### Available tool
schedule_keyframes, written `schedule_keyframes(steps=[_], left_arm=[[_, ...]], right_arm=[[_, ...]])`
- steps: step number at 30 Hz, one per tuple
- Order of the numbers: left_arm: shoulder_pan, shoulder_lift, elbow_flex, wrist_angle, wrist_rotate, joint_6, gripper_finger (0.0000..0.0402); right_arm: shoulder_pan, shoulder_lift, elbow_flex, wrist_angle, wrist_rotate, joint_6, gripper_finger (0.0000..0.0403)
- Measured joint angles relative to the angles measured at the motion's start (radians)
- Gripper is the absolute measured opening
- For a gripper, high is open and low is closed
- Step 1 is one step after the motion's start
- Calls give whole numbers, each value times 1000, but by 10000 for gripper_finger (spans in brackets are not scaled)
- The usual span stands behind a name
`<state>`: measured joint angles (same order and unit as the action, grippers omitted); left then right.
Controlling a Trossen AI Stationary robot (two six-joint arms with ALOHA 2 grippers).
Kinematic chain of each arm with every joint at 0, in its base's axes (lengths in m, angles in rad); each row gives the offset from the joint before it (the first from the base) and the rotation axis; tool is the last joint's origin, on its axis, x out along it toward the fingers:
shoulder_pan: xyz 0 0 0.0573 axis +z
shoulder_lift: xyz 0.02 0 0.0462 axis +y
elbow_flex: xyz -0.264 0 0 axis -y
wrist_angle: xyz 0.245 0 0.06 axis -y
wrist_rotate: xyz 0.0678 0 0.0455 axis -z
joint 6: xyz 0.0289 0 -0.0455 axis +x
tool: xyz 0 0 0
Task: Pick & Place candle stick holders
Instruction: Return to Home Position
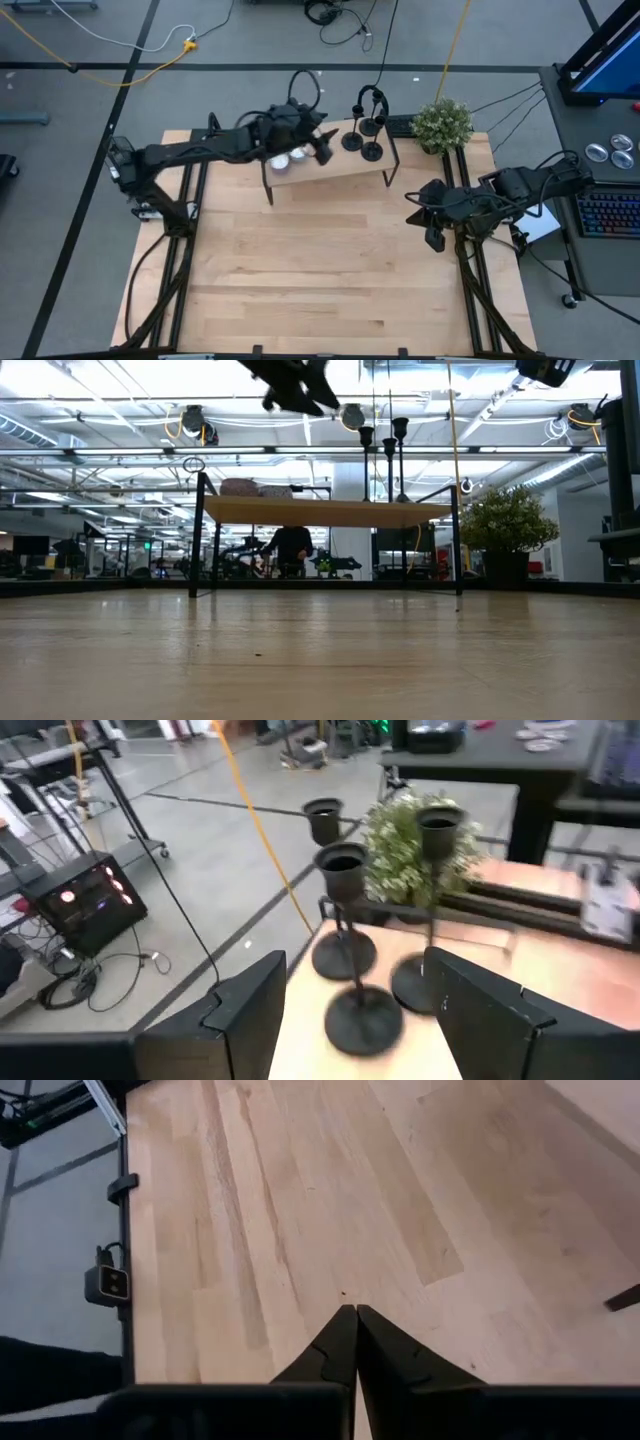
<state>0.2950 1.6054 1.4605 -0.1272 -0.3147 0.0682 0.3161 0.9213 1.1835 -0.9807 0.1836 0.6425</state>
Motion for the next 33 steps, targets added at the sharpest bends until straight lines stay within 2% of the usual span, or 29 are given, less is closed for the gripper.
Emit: schedule_keyframes(steps=[5,12,17,20,24,29,33], left_arm=[[-48,-144,0,-258,1,-63,244],[-121,-304,0,-632,2,-249,244],[-202,-357,-3,-806,-5,-336,244],[-254,-391,-42,-809,3,-361,244],[-327,-474,-168,-733,5,-419,244],[-422,-640,-392,-507,2,-449,244],[-483,-777,-570,-333,2,-444,244]], right_arm=[[0,-32,0,-37,57,-98,0],[0,-90,0,-137,79,-268,0],[0,-122,0,-167,79,-273,0],[0,-138,0,-169,78,-273,0],[0,-157,0,-168,75,-277,0],[0,-180,-22,-111,75,-326,0],[0,-205,-98,-49,74,-362,0]])
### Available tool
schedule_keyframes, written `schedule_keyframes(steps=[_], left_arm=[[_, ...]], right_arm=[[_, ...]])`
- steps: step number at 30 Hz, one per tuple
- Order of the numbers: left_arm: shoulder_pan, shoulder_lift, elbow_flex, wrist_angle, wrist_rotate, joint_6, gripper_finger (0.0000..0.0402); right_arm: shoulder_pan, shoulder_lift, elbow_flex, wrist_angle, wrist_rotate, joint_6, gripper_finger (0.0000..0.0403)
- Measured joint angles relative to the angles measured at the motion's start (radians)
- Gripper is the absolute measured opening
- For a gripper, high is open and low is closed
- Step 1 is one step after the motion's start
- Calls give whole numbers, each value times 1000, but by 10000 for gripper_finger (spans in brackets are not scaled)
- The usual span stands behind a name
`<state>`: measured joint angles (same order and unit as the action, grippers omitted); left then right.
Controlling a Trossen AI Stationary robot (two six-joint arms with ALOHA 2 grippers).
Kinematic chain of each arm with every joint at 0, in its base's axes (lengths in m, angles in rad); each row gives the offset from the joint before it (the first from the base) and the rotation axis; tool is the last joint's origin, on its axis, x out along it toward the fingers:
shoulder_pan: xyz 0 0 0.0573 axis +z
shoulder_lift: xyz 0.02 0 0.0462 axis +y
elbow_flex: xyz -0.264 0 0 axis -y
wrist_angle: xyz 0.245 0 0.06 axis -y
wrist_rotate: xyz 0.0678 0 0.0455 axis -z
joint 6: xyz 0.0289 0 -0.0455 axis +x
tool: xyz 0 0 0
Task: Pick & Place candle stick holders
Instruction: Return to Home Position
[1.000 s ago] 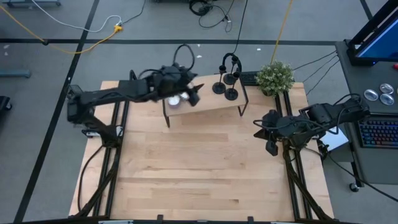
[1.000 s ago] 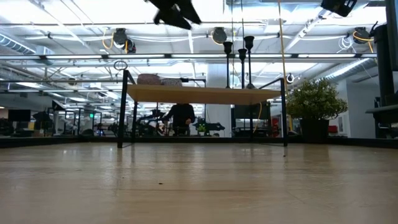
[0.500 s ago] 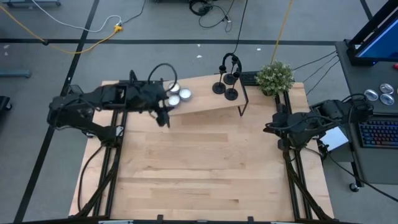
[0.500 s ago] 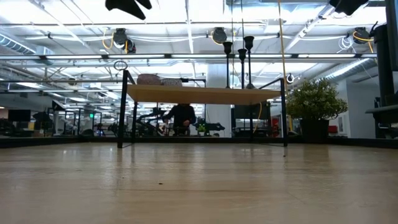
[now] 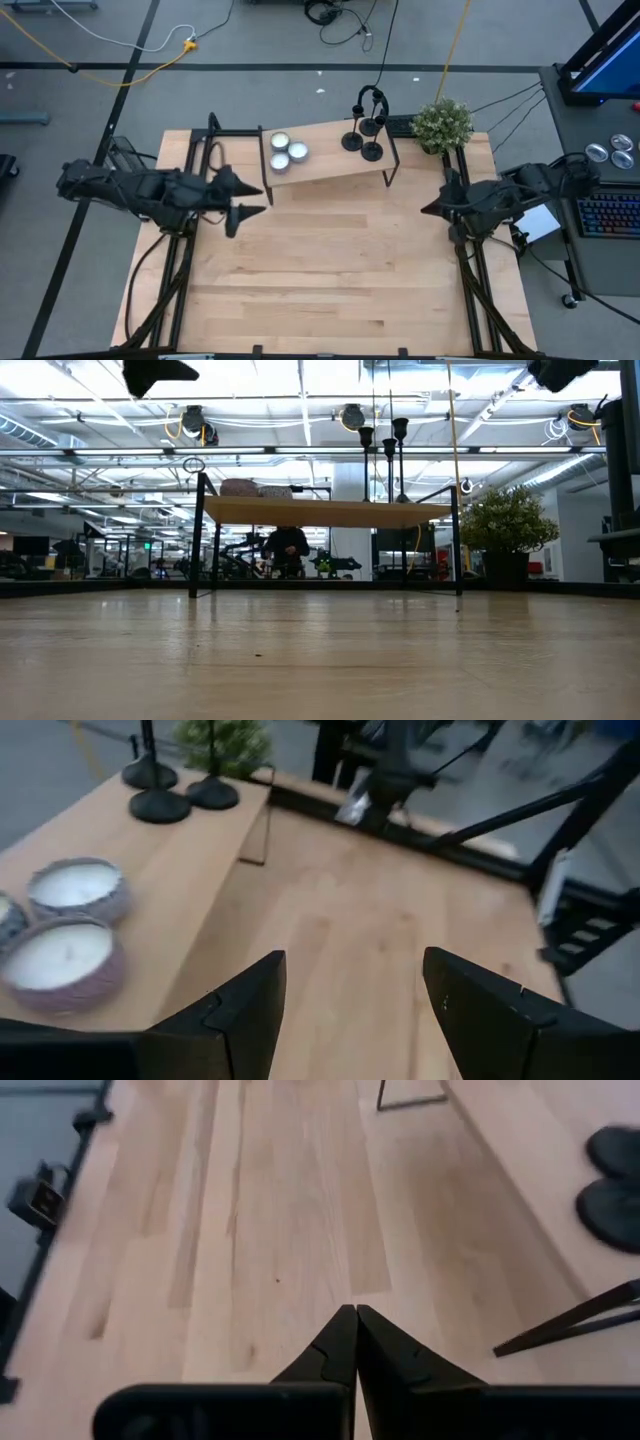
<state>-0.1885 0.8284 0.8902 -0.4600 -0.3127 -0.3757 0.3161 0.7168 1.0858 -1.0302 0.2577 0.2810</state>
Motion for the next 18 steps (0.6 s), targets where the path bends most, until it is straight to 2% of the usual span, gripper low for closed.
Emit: schedule_keyframes(steps=[7,10,18], left_arm=[[-47,-184,-250,184,-4,-24,244],[-49,-241,-330,238,-4,-31,244],[-31,-406,-473,278,-4,-31,244]], right_arm=[[0,-71,-186,110,-8,12,0],[0,-120,-241,164,-66,12,0],[0,-308,-281,204,-71,-11,0]])
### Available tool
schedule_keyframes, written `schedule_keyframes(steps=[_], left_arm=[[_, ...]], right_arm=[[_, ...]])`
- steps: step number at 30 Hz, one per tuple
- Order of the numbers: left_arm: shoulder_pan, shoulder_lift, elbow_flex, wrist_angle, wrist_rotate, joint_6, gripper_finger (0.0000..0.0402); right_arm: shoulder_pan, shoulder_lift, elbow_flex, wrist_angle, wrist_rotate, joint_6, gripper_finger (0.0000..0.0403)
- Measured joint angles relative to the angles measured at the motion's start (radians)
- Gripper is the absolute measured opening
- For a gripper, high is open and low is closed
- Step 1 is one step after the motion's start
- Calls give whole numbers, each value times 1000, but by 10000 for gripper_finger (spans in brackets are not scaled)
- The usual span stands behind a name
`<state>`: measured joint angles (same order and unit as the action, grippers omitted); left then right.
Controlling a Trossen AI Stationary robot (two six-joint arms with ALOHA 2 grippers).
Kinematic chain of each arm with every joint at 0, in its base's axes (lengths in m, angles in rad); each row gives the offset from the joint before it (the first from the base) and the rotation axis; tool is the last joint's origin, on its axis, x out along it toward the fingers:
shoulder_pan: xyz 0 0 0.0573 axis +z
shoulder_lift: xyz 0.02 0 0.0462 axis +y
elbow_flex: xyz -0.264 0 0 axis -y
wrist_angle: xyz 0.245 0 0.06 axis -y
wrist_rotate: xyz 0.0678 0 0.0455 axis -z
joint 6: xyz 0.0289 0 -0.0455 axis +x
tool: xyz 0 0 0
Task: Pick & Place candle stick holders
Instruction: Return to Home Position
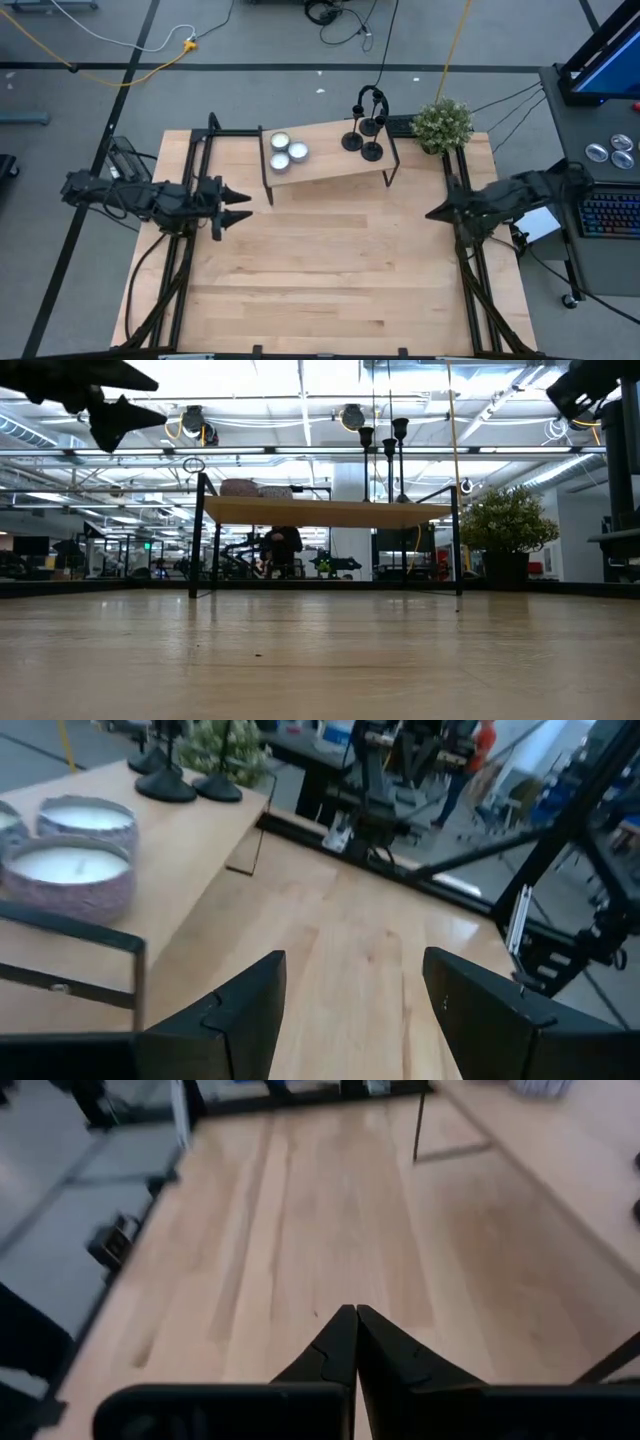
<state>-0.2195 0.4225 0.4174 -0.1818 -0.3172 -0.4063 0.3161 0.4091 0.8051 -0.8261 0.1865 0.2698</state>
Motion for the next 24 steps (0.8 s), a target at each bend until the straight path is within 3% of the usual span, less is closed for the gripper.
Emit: schedule_keyframes(steps=[6,12,18,24], left_arm=[[12,-147,-54,1,0,53,244],[12,-257,-110,-2,0,63,244],[12,-273,-221,138,1,38,244],[12,-274,-312,267,0,41,244]], right_arm=[[0,-149,-1,8,2,5,0],[0,-261,-110,242,-22,-36,0],[0,-314,-300,478,-104,-30,0],[0,-329,-396,511,-104,-5,0]])
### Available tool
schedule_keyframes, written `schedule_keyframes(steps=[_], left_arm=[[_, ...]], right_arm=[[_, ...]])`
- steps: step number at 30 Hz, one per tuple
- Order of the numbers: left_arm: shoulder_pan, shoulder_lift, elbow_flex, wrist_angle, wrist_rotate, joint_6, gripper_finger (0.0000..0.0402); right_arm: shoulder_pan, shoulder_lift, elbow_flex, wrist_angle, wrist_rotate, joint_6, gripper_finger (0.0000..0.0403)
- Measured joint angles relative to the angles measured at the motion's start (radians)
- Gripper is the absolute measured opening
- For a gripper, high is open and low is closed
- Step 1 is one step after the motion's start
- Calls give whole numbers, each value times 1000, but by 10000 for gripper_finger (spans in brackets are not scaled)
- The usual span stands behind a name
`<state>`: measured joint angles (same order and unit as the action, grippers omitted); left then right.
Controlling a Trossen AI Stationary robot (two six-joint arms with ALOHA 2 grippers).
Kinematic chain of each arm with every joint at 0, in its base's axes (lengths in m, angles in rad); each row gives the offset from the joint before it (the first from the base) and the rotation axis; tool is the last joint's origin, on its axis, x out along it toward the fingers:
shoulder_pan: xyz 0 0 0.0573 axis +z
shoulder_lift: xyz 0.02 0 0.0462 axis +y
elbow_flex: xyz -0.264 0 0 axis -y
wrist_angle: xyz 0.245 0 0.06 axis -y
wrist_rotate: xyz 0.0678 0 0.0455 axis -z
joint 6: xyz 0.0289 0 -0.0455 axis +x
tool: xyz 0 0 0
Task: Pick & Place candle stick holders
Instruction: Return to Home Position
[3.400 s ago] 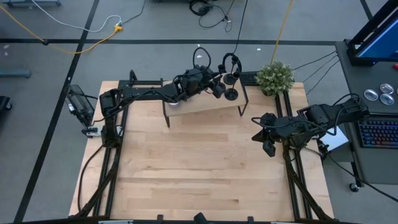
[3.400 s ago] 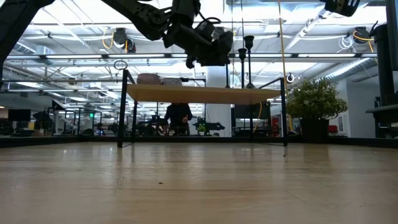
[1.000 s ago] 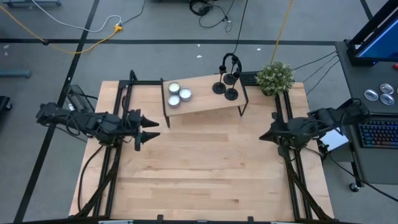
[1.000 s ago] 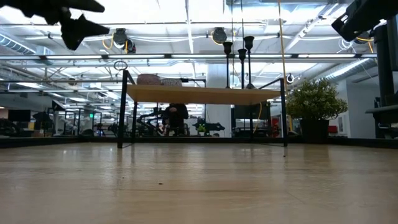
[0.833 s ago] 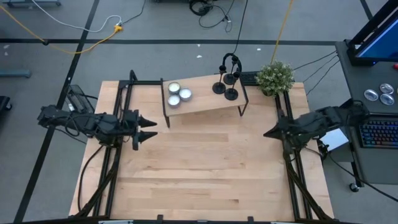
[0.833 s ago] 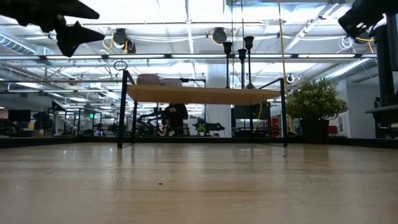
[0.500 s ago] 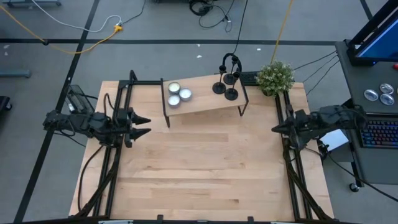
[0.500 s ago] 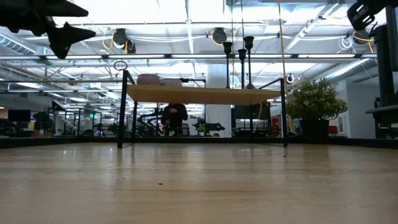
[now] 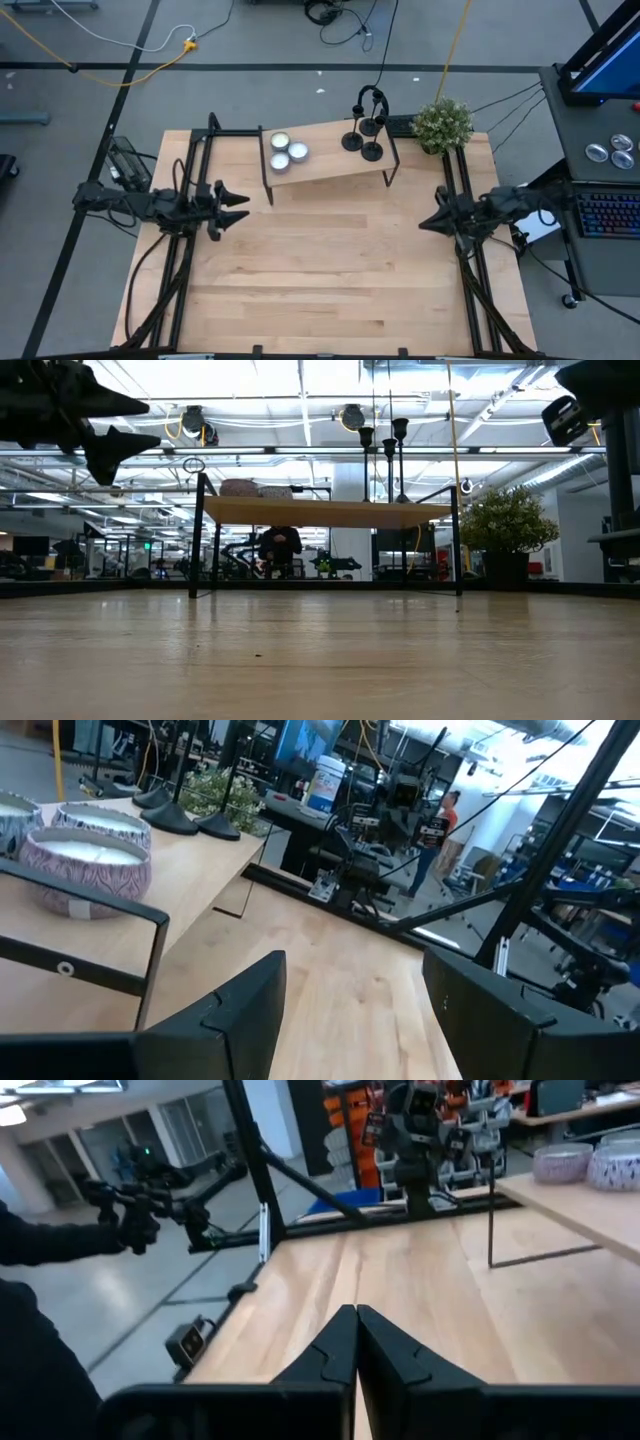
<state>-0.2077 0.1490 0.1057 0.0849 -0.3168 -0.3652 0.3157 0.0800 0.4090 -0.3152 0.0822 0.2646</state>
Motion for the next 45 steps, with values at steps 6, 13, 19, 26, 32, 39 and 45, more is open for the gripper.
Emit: schedule_keyframes(steps=[6,13,19,26,32,39,45], left_arm=[[0,0,-6,-8,-29,47,244],[12,0,-6,-34,-81,85,244],[14,0,-6,-84,-86,75,244],[14,1,-6,-123,-132,71,244],[14,1,-6,-152,-194,42,244],[14,1,-6,-204,-215,1,244],[14,2,-6,-241,-215,-32,244]], right_arm=[[0,-52,-28,-11,21,-74,0],[0,-77,-66,5,101,-86,0],[0,-77,-121,57,100,-80,0],[0,-77,-254,260,100,-70,0],[0,-77,-293,270,100,-76,0],[0,-76,-304,272,99,-203,0],[0,-76,-304,266,99,-232,0]])
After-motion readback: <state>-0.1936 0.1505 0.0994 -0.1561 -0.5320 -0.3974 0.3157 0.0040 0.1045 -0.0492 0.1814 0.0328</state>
